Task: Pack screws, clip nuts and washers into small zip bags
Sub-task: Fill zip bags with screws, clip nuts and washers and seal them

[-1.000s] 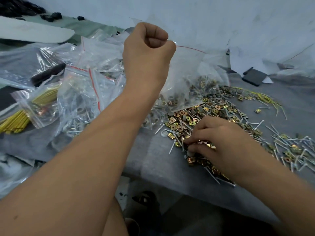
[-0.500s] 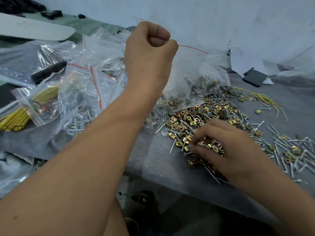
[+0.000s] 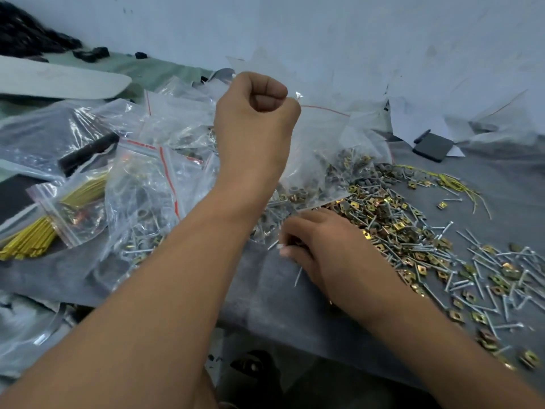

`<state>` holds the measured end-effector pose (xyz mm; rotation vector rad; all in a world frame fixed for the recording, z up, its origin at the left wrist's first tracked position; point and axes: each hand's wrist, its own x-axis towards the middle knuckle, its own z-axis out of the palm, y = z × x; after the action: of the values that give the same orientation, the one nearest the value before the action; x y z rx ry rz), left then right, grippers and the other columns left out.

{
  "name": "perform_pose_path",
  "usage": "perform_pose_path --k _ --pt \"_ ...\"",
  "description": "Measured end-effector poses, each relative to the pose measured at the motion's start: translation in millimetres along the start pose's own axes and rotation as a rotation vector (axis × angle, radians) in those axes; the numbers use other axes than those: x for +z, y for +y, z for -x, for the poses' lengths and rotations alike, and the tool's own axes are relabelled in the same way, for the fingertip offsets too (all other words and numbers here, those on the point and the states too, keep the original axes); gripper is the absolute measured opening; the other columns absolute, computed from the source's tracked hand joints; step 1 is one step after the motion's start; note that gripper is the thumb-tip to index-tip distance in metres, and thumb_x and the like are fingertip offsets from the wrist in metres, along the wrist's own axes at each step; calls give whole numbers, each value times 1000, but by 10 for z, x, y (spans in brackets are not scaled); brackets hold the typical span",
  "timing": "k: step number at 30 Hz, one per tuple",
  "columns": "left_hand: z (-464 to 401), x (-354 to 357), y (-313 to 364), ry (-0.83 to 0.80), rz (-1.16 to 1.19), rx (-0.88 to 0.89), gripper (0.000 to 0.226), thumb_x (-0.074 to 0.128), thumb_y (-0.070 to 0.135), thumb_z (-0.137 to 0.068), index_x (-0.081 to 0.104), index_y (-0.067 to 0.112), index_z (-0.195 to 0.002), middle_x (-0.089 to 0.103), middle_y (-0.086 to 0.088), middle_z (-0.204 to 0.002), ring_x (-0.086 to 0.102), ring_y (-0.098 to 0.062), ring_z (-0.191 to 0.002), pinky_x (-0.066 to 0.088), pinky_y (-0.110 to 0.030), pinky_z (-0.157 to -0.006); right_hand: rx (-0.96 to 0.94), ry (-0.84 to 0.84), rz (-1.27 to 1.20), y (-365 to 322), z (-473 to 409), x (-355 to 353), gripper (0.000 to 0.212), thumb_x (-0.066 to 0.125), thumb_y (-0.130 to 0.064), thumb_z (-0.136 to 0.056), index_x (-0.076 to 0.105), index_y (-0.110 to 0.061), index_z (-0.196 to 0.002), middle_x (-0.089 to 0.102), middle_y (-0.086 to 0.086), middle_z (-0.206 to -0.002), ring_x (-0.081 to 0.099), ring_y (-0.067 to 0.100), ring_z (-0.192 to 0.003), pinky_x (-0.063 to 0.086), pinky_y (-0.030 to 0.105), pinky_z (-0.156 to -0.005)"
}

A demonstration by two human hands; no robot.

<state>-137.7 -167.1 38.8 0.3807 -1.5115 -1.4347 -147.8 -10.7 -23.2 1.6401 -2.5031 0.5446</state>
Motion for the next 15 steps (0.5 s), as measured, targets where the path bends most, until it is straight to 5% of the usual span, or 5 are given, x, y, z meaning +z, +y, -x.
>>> perform_pose_path --k 5,10,15 --pt "-12 -12 -6 14 7 -12 17 75 3 -84 67 18 -89 59 13 -65 55 -5 -59 44 -21 -59 -26 -23 218 -88 40 26 18 64 -21 -99 61 -24 -117 65 2 -103 58 26 -102 48 40 -89" --pt "4 -13 4 18 8 -1 16 74 3 -84 68 17 -89 59 14 -64 56 -2 -59 44 -17 -58 62 -7 236 -120 24 -8 16 62 -25 -99 65 -33 -113 69 -4 -99 59 24 -103 44 40 -93" --pt "9 -10 1 21 25 -14 17 74 3 -84 68 18 -90 60 13 -69 56 -1 -62 45 -16 -60 59 -75 182 -120 -139 -65 10 65 -14 -91 65 -21 -98 69 5 -91 62 28 -90 49 37 -79"
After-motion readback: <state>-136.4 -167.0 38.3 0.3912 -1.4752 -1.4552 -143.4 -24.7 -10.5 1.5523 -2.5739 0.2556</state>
